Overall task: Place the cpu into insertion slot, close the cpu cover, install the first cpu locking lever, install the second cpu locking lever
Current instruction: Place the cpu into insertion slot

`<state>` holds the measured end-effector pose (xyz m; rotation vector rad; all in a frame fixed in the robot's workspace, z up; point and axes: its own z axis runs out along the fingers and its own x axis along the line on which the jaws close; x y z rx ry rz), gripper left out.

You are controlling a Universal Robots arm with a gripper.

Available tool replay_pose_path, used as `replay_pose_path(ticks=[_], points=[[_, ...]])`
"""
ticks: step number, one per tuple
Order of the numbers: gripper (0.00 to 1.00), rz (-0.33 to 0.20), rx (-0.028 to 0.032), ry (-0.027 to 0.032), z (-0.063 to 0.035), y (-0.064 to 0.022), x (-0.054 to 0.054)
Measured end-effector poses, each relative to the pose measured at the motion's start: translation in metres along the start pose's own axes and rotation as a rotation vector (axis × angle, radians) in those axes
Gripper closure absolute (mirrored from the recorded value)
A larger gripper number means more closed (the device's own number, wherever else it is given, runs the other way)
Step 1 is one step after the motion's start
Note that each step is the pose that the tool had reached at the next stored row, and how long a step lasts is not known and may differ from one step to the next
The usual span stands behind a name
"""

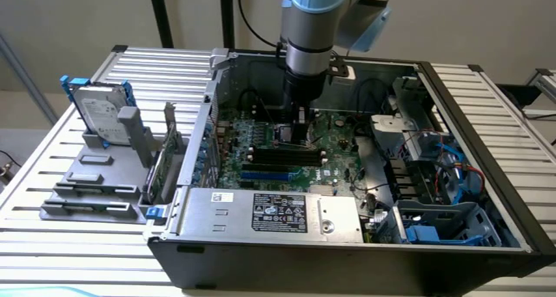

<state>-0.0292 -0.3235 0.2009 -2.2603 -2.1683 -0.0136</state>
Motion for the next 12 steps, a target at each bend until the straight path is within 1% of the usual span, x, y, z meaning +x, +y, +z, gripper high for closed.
replay_pose_path(ticks=[2, 5, 8, 10, 12], points=[[0.38, 0.000, -0.0001, 0.0001, -0.0039, -0.0003, 0.000], [0.38, 0.000, 0.0000, 0.0002, -0.0134, -0.0018, 0.000], [0.40, 0.000, -0.0001, 0.0002, -0.0209, -0.0054, 0.000], [0.53, 0.000, -0.0001, 0.0001, -0.0230, -0.0111, -0.001], [0.64, 0.000, -0.0001, 0.0002, -0.0242, -0.0192, -0.001]])
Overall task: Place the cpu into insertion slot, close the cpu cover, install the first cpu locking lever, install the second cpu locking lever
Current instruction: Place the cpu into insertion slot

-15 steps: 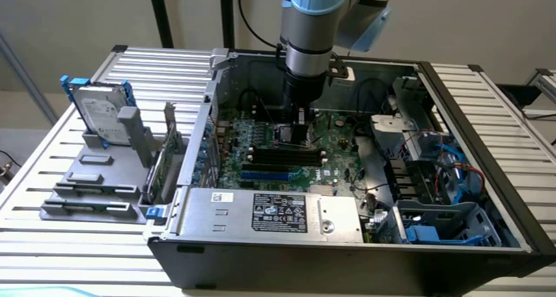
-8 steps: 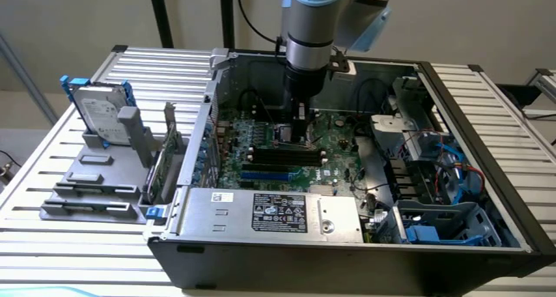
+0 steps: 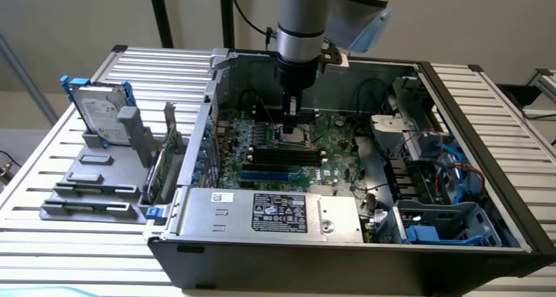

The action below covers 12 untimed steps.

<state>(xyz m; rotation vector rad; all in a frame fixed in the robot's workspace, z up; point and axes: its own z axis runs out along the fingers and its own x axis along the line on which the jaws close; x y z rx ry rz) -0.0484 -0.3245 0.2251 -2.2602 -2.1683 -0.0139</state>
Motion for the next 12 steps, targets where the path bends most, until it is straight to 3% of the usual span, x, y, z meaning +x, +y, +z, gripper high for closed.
replay_pose_path(ticks=[6, 8, 12], points=[[0.82, 0.000, 0.0002, 0.0002, -0.0016, -0.0269, -0.004], [0.89, 0.000, 0.0000, 0.0003, -0.0016, -0.0291, -0.004], [0.89, 0.000, 0.0000, 0.0003, -0.0016, -0.0292, -0.004]])
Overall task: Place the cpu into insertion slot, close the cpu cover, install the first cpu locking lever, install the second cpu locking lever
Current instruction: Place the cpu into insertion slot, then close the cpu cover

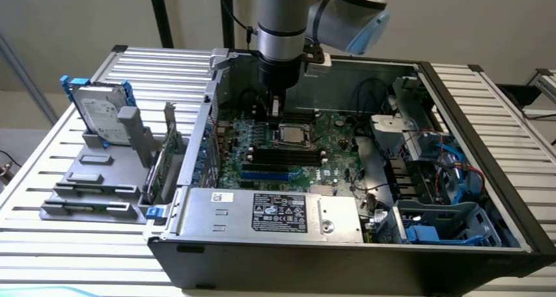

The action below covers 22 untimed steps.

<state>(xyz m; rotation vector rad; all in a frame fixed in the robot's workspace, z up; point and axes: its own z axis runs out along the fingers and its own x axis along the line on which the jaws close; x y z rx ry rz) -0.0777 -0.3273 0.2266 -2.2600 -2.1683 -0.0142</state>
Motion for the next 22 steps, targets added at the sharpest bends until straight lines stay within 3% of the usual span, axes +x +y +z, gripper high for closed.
replay_pose_path(ticks=[14, 16, 22], points=[[0.89, 0.000, 0.0001, -0.0001, 0.0000, 0.0015, 0.000], [0.89, 0.000, 0.0005, -0.0001, -0.0004, 0.0072, 0.000], [0.89, 0.000, 0.0098, 0.0000, -0.0089, 0.0345, 0.002]])
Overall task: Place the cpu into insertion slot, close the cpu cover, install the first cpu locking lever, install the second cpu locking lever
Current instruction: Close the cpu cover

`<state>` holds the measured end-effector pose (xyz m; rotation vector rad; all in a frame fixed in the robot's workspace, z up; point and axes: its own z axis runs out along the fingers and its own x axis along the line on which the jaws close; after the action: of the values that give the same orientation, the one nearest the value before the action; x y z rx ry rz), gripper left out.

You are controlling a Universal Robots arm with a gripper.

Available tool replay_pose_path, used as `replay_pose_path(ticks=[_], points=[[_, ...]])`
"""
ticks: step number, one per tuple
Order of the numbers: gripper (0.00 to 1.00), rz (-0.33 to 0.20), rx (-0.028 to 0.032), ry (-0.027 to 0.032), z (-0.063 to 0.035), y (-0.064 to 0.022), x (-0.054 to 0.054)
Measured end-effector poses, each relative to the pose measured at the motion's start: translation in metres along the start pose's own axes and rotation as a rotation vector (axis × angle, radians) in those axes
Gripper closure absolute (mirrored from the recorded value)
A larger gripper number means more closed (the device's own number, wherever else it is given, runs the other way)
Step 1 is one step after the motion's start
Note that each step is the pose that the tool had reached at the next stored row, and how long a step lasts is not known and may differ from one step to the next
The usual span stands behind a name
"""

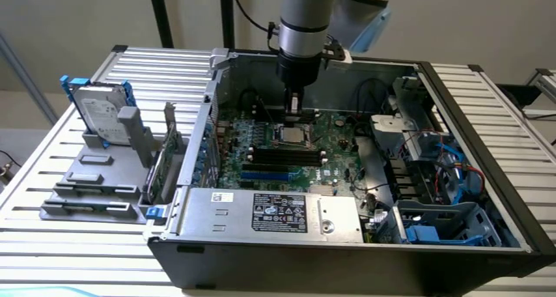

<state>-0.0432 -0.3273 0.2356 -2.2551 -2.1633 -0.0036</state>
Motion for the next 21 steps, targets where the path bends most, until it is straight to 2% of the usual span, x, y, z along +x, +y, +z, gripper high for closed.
replay_pose_path(ticks=[14, 17, 21], points=[[0.89, 0.000, 0.0191, -0.0001, -0.0359, 0.0631, 0.003], [0.89, 0.000, 0.0218, -0.0002, -0.0375, 0.0771, 0.004], [0.89, 0.000, 0.0222, -0.0002, -0.0375, 0.0948, 0.004]])
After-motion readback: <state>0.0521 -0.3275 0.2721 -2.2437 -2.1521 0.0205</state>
